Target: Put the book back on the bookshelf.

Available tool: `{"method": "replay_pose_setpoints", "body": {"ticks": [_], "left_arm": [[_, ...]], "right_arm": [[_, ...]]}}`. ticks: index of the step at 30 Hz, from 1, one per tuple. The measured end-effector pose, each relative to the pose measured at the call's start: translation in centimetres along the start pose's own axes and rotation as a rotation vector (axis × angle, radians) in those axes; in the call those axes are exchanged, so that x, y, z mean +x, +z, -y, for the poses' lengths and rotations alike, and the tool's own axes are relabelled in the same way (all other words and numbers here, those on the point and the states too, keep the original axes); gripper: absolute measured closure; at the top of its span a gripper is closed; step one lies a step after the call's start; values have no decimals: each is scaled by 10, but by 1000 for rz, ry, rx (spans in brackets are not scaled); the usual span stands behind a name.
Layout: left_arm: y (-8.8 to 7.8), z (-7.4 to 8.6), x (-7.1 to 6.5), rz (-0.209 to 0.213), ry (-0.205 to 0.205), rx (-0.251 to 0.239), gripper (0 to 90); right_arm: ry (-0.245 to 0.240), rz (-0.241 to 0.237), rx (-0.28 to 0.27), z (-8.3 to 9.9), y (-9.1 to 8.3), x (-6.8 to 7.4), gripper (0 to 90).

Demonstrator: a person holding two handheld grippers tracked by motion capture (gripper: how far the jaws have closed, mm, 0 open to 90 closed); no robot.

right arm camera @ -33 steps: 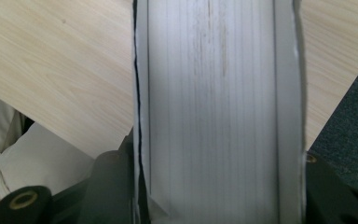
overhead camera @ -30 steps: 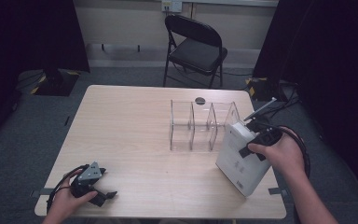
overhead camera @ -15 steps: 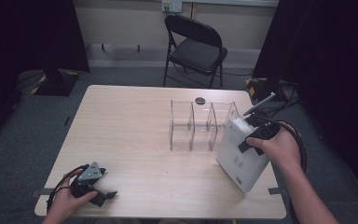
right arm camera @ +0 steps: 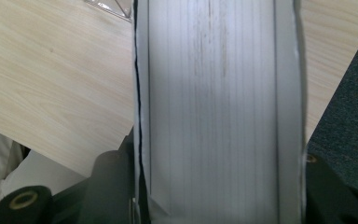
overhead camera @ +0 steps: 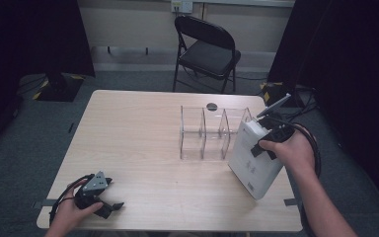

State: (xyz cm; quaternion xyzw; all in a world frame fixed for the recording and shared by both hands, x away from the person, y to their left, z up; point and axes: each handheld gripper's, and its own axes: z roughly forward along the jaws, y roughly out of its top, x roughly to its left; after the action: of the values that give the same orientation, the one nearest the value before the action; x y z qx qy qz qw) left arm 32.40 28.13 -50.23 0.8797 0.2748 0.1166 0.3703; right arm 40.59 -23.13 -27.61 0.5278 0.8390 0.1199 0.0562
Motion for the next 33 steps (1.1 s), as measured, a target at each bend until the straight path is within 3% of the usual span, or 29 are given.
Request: {"method": "replay_pose_setpoints", "body": {"ticks": [16,23,33], "left_arm": [[0,0,0,0,-1,0,0],[0,0,0,2,-3,-2,0],[0,0,0,-1,-1,0,0]], "right_arm": [[12,6,20,-11,1,-5,527],[55,10,10,-16,1,-8,527],[69,25,23,-22,0,-8,527]]}}
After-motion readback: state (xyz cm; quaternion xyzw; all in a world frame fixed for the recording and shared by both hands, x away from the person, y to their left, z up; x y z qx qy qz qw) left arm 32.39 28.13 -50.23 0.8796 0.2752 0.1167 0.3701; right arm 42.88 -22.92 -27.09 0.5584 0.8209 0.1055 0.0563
